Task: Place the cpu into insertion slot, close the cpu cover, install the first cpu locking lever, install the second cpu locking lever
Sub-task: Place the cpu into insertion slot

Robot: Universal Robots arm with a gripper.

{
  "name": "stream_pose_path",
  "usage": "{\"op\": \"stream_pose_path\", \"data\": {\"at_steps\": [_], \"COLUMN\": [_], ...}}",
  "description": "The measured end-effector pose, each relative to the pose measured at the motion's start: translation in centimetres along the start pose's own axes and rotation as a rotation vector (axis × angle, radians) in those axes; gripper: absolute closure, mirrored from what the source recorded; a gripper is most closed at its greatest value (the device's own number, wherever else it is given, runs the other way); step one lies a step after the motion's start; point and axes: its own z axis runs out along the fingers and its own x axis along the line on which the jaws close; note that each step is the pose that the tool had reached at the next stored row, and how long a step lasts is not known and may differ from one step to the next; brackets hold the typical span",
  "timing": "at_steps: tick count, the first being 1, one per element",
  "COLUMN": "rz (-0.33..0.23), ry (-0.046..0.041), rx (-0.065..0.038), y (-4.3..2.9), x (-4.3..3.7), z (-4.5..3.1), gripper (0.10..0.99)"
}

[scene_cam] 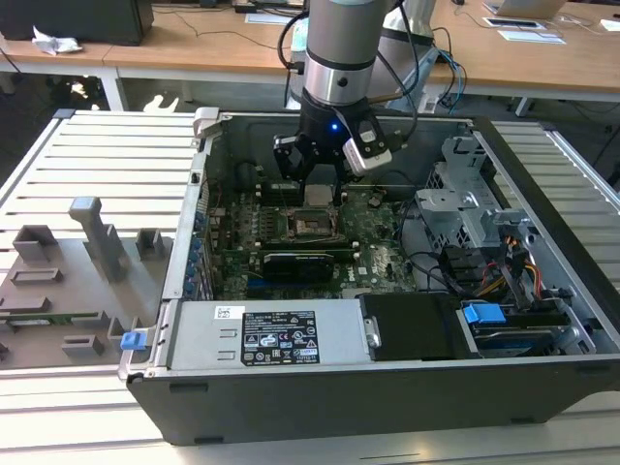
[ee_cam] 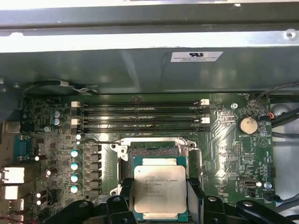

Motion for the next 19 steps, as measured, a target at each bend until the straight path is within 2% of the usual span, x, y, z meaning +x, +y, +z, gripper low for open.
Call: {"op": "stream_pose_path", "data": {"at_steps": [3,6,13,14,16,19], "rz": [-0.001,-0.001,-0.002,-0.002,-0.003,-0.003], "ry": [0.0003,0.0002,0.0011,0.0009,-0.0032,-0.0033], "rx": [0.000,0.000,0.000,0.000,0.000,0.000], "y": [0.07,0.06,0.09,0.09,0.06,0.04], "x": [-0.49,-0.40,-1.85,-1.77,-0.63,-0.05], "z": [0.08,0.24,0.40,0.41,0.43,0.49], "gripper": [0.545,0.545,0.545,0.545,0.545,0.545]}}
